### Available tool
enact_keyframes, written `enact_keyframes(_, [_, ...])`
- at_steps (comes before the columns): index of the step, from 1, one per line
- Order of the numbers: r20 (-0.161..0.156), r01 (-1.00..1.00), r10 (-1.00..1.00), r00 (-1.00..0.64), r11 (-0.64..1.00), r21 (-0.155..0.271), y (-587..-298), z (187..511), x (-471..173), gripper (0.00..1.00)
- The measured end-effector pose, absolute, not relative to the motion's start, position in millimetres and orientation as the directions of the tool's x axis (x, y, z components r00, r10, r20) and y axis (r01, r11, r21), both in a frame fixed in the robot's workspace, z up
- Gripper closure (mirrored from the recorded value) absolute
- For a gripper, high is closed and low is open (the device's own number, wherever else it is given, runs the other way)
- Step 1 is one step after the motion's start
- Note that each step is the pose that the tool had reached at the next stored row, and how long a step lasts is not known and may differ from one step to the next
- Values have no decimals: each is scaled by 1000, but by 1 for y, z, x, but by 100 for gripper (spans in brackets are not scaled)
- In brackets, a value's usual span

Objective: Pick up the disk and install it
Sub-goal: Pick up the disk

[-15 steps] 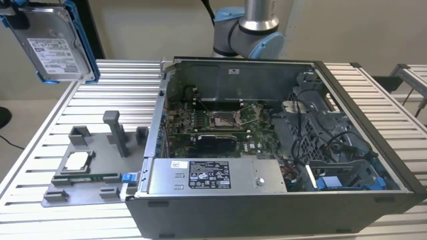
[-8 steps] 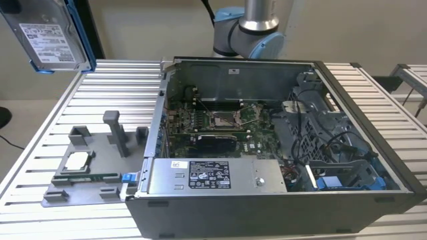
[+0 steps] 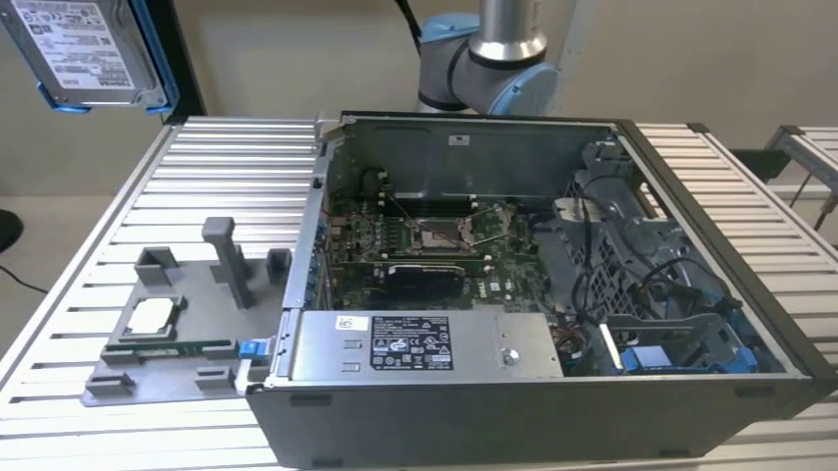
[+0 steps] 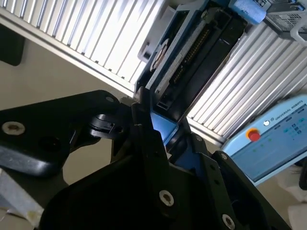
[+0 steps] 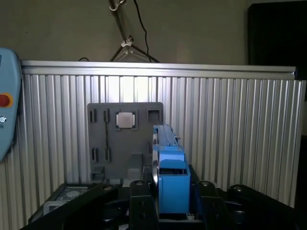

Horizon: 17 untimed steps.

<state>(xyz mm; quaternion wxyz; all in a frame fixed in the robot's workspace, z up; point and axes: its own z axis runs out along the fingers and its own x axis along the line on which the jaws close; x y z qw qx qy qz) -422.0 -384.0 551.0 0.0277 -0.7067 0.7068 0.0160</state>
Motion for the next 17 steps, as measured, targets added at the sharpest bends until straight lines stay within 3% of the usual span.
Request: enact_keyframes(17, [-62, -1000, -998, 0, 1, -16, -384, 554, -390, 100])
